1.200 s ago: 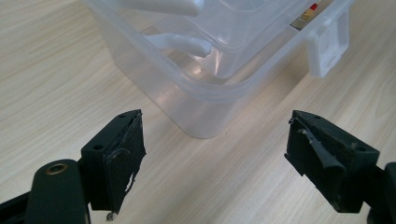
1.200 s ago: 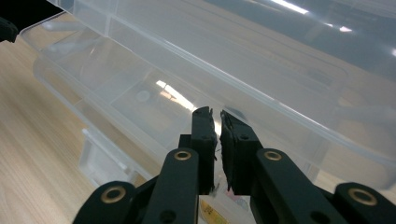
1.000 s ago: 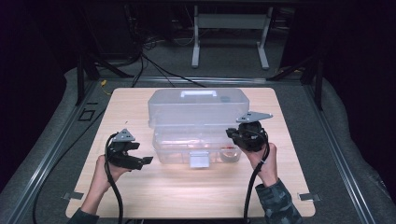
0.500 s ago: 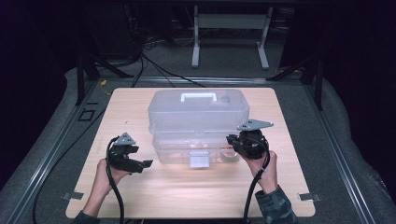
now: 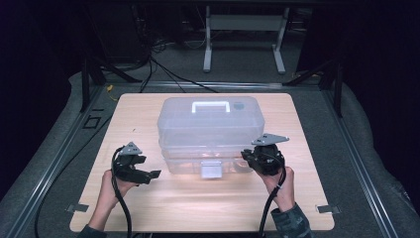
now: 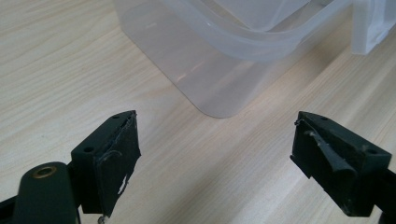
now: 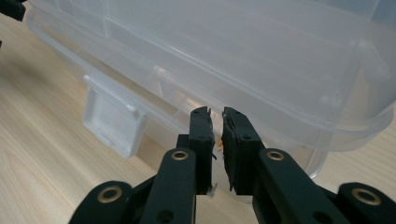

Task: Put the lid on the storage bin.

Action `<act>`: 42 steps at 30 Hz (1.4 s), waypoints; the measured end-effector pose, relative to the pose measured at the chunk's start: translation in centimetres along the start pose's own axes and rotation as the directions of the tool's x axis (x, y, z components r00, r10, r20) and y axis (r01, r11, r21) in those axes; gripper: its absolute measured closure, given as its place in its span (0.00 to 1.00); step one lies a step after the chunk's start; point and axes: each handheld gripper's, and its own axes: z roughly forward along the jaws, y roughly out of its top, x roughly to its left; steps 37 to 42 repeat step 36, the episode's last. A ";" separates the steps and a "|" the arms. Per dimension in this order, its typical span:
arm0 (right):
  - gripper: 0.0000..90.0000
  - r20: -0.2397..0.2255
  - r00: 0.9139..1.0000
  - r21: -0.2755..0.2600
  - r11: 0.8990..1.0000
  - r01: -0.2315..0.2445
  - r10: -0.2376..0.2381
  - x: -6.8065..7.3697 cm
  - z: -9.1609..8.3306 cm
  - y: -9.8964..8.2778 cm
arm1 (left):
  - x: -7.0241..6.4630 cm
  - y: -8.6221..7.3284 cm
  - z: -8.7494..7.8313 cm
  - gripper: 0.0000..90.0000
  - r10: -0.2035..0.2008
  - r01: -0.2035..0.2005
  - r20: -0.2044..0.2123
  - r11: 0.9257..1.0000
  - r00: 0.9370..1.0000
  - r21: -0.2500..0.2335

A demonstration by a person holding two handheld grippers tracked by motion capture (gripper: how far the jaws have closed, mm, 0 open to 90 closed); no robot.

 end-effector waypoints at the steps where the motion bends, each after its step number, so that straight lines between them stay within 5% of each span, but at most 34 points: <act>1: 0.91 -0.005 1.000 0.006 1.000 -0.003 0.003 0.0 0.1 -0.2 | 0.0 0.0 0.0 0.17 0.004 -0.004 -0.002 1.000 1.000 0.002; 14: 0.89 -0.018 1.000 0.098 0.995 -0.006 0.008 0.1 1.2 -1.8 | 0.2 -0.3 0.2 0.16 -0.008 0.008 -0.012 1.000 1.000 0.000; 23: 0.84 0.018 1.000 0.124 0.992 -0.024 0.022 -0.9 0.2 -4.2 | 0.3 -1.6 -0.1 0.12 -0.024 0.024 -0.067 1.000 0.997 0.006; 26: 0.75 0.063 0.997 0.129 0.990 -0.061 0.053 -2.1 0.0 -6.0 | 0.6 -2.8 0.0 0.10 -0.059 0.060 -0.084 0.998 0.995 0.009; 34: 0.18 0.155 0.976 0.151 0.972 -0.179 0.156 -5.4 0.6 -10.4 | 1.8 -6.2 0.8 0.03 -0.134 0.137 -0.124 0.990 0.983 0.014; 36: 0.15 0.182 0.967 0.147 0.967 -0.207 0.179 -5.9 0.9 -11.4 | 2.0 -6.7 1.1 0.00 -0.144 0.147 -0.138 0.989 0.980 0.011; 42: 0.15 0.182 0.967 0.147 0.967 -0.207 0.179 -5.9 0.9 -11.4 | 2.0 -6.7 1.1 0.00 -0.144 0.147 -0.138 0.989 0.980 0.011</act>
